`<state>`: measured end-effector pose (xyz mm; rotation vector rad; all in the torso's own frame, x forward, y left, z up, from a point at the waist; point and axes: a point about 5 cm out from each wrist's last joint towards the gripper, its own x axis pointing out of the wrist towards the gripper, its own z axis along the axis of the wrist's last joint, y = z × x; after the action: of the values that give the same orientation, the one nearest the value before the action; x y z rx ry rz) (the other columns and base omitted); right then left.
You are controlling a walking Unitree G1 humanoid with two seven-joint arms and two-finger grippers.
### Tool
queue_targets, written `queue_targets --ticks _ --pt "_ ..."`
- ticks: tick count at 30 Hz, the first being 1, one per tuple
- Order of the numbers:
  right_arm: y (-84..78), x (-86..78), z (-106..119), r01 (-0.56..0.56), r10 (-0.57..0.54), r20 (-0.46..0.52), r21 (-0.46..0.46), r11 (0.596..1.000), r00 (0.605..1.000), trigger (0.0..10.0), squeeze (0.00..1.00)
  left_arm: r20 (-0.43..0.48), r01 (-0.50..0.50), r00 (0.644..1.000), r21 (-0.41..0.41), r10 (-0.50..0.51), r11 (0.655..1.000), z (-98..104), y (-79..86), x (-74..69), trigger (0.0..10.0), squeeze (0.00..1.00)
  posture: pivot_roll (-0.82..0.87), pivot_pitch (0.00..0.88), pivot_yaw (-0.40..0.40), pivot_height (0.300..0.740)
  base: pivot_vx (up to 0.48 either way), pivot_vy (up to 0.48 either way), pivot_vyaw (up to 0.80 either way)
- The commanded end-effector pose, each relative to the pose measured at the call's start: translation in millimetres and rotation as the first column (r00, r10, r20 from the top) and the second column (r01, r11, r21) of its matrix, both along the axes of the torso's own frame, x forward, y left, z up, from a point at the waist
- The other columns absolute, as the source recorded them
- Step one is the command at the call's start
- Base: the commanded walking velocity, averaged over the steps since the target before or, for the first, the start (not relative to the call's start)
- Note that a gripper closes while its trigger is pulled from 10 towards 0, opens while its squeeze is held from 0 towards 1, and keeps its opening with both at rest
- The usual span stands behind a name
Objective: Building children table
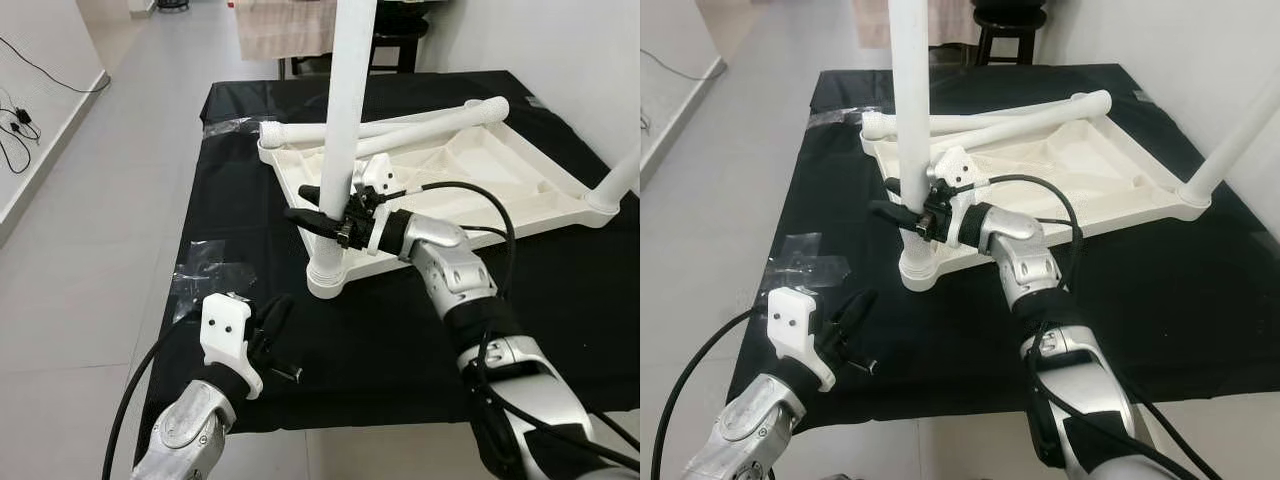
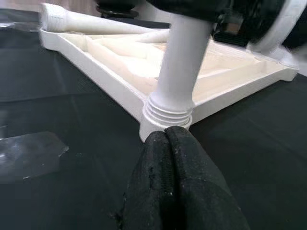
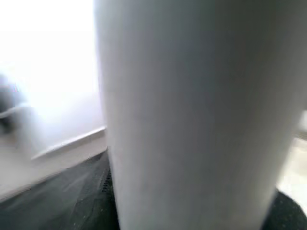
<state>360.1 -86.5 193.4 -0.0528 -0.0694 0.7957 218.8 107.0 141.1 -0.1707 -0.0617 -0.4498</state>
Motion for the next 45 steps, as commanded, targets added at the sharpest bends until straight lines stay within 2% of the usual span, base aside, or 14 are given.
queue_targets --ticks 1,3,8,9,10,13,14,21,22,24,32,33,34,45 --pt "-13.1 -23.2 -68 0.267 -0.31 -0.257 -0.189 0.945 0.915 0.0 0.0 -0.006 -0.004 1.0 0.014 0.004 1.0 0 2.4 -1.9 10.0 0.0 0.12 0.153 -0.022 0.74 0.0 0.0 0.0" --pt "-3.3 -38.5 -68 0.323 -0.367 -0.205 -0.221 0.92 0.907 0.0 0.0 -0.008 -0.004 1.0 0.016 0.004 1.0 -1 3.8 -1.4 10.0 0.0 0.11 0.13 -0.011 0.74 0.0 0.0 0.0" --pt "2.2 -27.0 -63 0.304 -0.345 -0.186 -0.22 0.927 0.92 0.0 0.0 -0.01 0.002 1.0 0.021 -0.002 1.0 -3 2.9 -0.8 10.0 0.0 0.12 0.123 -0.016 0.74 0.0 0.0 0.0" --pt "5.0 -20.1 -61 0.318 -0.359 -0.204 -0.208 0.925 0.911 6.0 0.0 -0.007 -0.001 1.0 0.028 0.002 1.0 -3 2.9 -0.7 10.0 0.0 0.12 0.117 -0.019 0.74 0.0 0.0 0.0" --pt "6.7 -17.7 -59 0.322 -0.361 -0.205 -0.202 0.925 0.91 10.0 0.0 -0.004 -0.008 1.0 0.032 0.008 0.999 -3 3.3 -0.7 10.0 0.0 0.13 0.115 -0.021 0.74 0.0 0.0 0.0" --pt "7.5 -15.6 -56 0.332 -0.367 -0.205 -0.187 0.925 0.907 10.0 0.0 -0.002 -0.017 1.0 0.037 0.017 0.999 -3 3.7 -0.6 10.0 0.0 0.13 0.112 -0.022 0.74 0.0 0.0 0.0" --pt "8.5 -12.1 -51 0.318 -0.341 -0.214 -0.134 0.938 0.915 10.0 1.0 0.002 -0.025 1.0 0.049 0.025 0.998 -2 3.7 -0.5 10.0 0.0 0.14 0.108 -0.021 0.74 0.0 0.0 0.0" --pt "8.9 -5.6 -27 0.269 -0.264 -0.181 0.008 0.963 0.948 10.0 0.95 0.008 -0.032 0.999 0.07 0.031 0.997 -2 3.5 -0.7 10.0 0.0 0.14 0.103 -0.018 0.74 0.0 0.0 0.0" --pt "7.3 -3.7 -16 0.21 -0.199 -0.155 0.06 0.976 0.968 10.0 0.0 0.007 -0.03 1.0 0.072 0.029 0.997 -3 3.1 -0.6 10.0 0.0 0.14 0.101 -0.016 0.74 0.0 0.0 0.0" --pt "7.3 -3.7 -16 0.21 -0.199 -0.155 0.06 0.976 0.968 10.0 0.0 0.007 -0.03 1.0 0.072 0.029 0.997 -3 3.1 -0.6 10.0 0.0 0.14 0.101 -0.016 0.74 0.0 0.0 0.0" --pt "-5.5 -0.5 -14 -0.053 0.053 -0.046 -0.005 0.999 0.998 10.0 0.0 0.007 -0.029 1.0 0.069 0.029 0.997 -2 1.4 -0.2 10.0 0.0 0.15 0.11 -0.018 0.74 0.0 0.0 0.0" --pt "-9.4 2.9 -14 -0.082 0.082 -0.04 -0.004 0.997 0.996 2.1 0.0 0.007 -0.03 1.0 0.067 0.029 0.997 -1 1.0 -0.1 10.0 0.0 0.14 0.116 -0.018 0.74 0.0 0.0 0.0" --pt "-12.2 6.0 -13 -0.092 0.092 -0.042 0.002 0.996 0.995 0.0 0.0 0.007 -0.03 1.0 0.067 0.03 0.997 -1 0.7 0.0 10.0 0.0 0.14 0.116 -0.018 0.74 0.0 0.0 0.0" --pt "-25.4 13.2 -13 -0.039 0.037 -0.047 -0.038 0.999 0.998 0.0 0.0 0.004 -0.03 1.0 0.058 0.03 0.998 -1 0.2 0.5 10.0 0.0 0.12 0.127 -0.024 0.74 0.0 0.0 0.0"
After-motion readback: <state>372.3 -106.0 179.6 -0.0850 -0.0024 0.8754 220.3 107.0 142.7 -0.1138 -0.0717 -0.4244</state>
